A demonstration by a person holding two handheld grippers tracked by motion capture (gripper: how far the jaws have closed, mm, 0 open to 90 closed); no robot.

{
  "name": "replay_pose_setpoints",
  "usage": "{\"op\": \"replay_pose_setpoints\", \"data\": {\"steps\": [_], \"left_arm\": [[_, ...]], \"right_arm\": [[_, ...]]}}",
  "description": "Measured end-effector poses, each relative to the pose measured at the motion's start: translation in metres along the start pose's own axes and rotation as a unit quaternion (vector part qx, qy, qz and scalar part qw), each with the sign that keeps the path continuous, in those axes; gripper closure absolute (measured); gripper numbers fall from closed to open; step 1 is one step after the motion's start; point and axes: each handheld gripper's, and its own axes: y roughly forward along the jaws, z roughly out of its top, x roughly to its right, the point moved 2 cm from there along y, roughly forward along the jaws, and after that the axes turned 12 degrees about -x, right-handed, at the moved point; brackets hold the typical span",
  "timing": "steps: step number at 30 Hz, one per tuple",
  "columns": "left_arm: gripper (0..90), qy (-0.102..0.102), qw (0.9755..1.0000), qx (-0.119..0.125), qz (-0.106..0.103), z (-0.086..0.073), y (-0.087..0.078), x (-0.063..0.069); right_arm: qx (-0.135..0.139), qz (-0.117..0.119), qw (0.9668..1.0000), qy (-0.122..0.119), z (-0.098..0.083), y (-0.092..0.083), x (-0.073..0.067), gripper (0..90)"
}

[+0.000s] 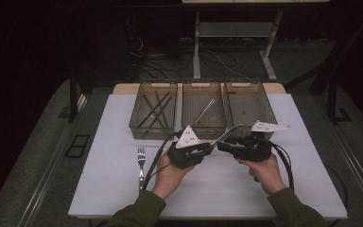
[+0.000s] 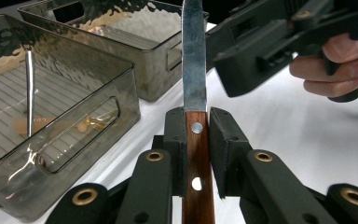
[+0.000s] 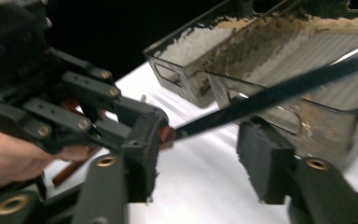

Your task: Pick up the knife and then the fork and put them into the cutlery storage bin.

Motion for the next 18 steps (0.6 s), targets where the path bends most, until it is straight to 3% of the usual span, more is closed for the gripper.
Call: {"op": "replay_pose_setpoints", "data": {"steps": [8,12,18], "left_arm": [[77.2,-0.002,1.0000,-0.004,-0.001,-0.001,0.003,0.000],[77.2,-0.007,1.0000,-0.005,-0.002,-0.001,0.007,0.000],[76.4,-0.009,0.9999,-0.007,-0.010,-0.003,0.011,0.001]], "right_arm": [[0.010,0.003,0.9999,-0.007,0.004,0.006,-0.002,74.3],[0.018,0.007,0.9998,-0.010,0.005,0.006,-0.004,80.2],[0.017,0.014,0.9992,-0.033,0.008,0.008,-0.013,89.5]]}}
